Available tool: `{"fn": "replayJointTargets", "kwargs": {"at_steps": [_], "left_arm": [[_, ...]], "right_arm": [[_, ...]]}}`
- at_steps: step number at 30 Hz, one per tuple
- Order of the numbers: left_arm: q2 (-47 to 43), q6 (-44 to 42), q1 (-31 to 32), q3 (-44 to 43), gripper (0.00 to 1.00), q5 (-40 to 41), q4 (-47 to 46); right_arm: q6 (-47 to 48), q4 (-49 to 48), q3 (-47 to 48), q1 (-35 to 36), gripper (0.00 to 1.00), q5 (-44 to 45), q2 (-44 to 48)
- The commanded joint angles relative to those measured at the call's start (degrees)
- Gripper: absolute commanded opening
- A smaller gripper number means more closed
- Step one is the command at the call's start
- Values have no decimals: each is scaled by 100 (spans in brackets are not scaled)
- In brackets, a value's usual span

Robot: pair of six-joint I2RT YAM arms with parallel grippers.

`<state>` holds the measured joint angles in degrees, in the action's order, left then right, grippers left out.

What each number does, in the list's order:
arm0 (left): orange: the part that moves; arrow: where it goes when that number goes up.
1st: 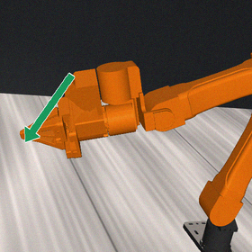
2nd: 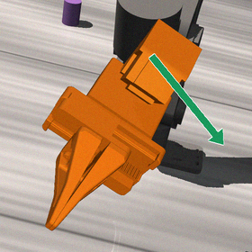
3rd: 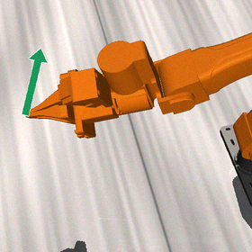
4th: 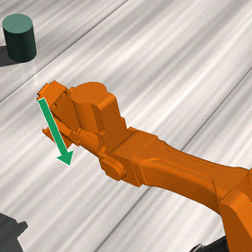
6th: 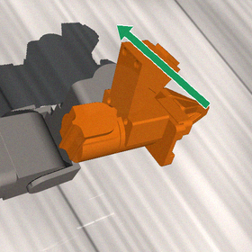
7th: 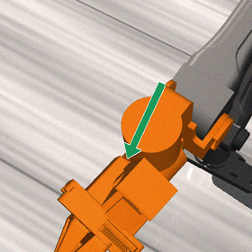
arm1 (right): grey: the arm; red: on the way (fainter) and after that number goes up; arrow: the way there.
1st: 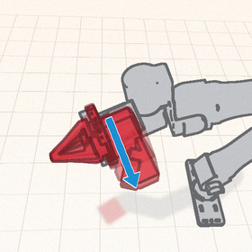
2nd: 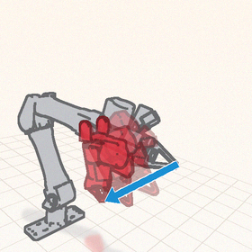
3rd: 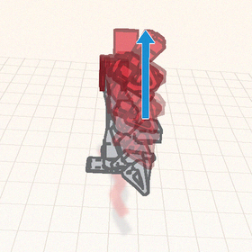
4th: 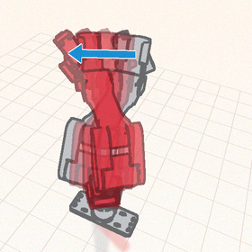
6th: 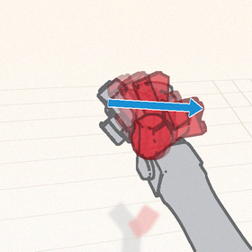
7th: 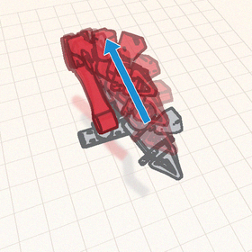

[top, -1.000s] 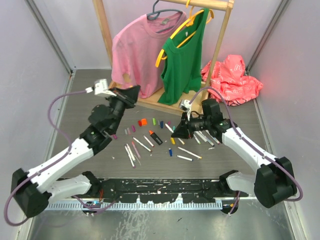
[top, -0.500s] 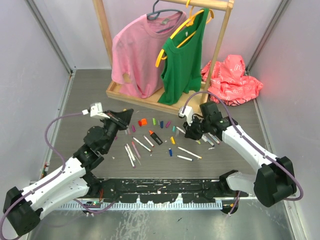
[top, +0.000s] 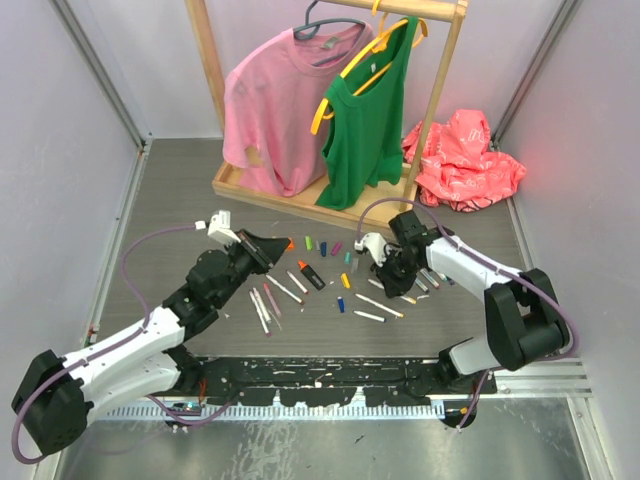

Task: Open the pen caps
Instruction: Place the pen at the center of the board.

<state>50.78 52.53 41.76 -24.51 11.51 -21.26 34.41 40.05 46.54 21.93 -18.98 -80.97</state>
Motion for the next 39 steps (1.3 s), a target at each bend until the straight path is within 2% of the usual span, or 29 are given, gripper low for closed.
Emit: {"fn": "replayJointTargets", "kwargs": {"at_steps": [1, 13, 23, 30, 39], "left_arm": [[-35, 169, -20, 50, 0, -122, -427], [254, 399, -21, 75, 0, -349, -656], [555, 518, -12, 43, 0, -548, -815], [792, 610, -4, 1, 0, -743, -933], [1403, 599, 408, -194, 0, -677, -1119]], "right_arm": [[122, 204, 22, -13, 13, 35, -141], [-45, 105, 15, -8, 18, 314, -491], [-83, 95, -3, -13, 29, 378, -540], [-78, 112, 14, -14, 30, 360, -536], [-84, 152, 128, -6, 34, 214, -181]]}}
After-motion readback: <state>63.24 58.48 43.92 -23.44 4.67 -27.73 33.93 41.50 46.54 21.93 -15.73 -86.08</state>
